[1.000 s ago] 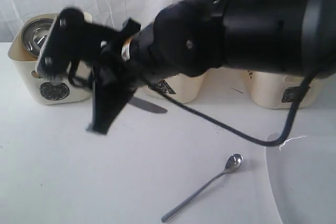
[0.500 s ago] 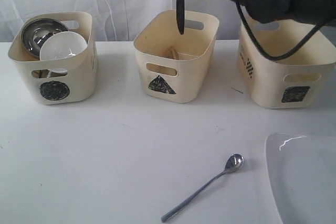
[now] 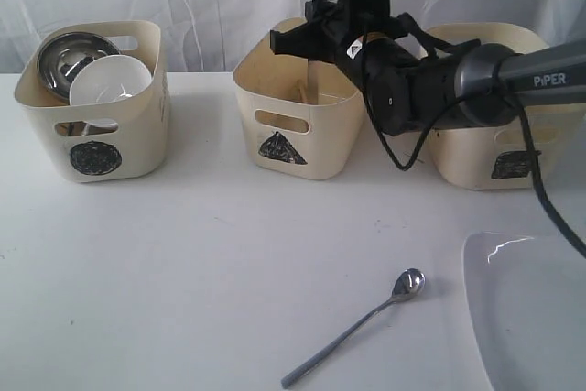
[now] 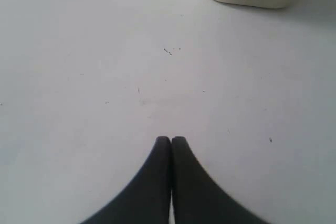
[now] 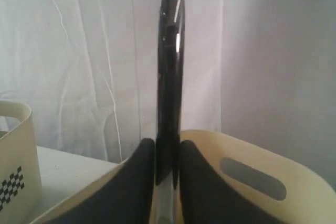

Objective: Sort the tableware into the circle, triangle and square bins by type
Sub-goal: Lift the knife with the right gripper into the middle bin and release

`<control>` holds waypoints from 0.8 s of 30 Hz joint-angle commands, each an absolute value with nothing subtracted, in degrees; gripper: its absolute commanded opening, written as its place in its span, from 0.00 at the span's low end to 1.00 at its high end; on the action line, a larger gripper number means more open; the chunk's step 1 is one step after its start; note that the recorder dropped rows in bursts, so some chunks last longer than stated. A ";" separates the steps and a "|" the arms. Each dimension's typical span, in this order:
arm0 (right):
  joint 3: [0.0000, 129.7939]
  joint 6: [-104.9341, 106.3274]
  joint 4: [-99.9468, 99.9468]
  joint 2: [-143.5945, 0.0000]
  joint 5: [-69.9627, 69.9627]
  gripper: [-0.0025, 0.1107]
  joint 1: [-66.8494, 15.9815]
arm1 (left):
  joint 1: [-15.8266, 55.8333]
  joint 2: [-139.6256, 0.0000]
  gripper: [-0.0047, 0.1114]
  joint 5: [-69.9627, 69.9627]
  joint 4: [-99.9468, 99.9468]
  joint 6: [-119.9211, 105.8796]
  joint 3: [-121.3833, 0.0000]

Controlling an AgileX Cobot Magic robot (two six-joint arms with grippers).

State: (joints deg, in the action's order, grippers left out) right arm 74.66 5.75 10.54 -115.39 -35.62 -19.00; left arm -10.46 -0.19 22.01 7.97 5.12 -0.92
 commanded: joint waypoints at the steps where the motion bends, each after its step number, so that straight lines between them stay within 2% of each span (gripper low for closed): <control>1: 74.77 6.16 10.70 -114.82 -37.29 0.25 -18.79 | -10.03 0.00 0.04 24.11 7.83 5.20 -0.32; 7: 74.77 6.04 10.70 -111.86 -36.15 0.25 -18.79 | -10.03 0.00 0.04 24.11 7.83 5.20 -0.32; 10: 74.77 5.09 10.85 -107.97 -29.26 0.25 -18.79 | -10.03 0.00 0.04 24.11 7.83 5.20 -0.32; 14: 74.77 4.75 10.52 -100.41 -8.23 0.20 -18.79 | -10.03 0.00 0.04 24.11 7.83 5.20 -0.32; 18: 74.77 9.39 10.52 -94.61 16.27 0.02 -18.79 | -10.03 0.00 0.04 24.11 7.83 5.20 -0.32; 24: 74.46 29.79 11.15 -92.74 55.89 0.02 -20.70 | -10.03 0.00 0.04 24.11 7.83 5.20 -0.32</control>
